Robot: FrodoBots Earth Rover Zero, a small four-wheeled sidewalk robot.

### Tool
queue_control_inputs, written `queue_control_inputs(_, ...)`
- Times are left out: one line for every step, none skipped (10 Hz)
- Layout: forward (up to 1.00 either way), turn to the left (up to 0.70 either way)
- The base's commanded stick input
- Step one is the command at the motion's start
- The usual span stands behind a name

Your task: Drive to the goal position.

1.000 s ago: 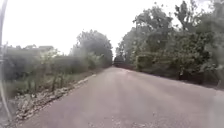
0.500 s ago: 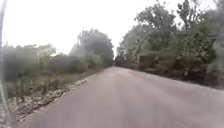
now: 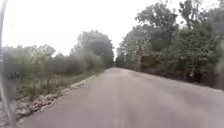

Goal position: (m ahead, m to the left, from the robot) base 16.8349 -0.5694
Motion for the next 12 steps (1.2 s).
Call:
queue_control_inputs(0.70, 0.00)
queue_control_inputs(0.70, 0.00)
queue_control_inputs(0.70, 0.00)
queue_control_inputs(0.70, 0.00)
queue_control_inputs(0.70, 0.00)
queue_control_inputs(0.70, 0.00)
queue_control_inputs(0.70, 0.00)
queue_control_inputs(0.70, 0.00)
queue_control_inputs(0.70, 0.00)
queue_control_inputs(0.70, 0.00)
queue_control_inputs(0.70, 0.00)
queue_control_inputs(0.70, 0.00)
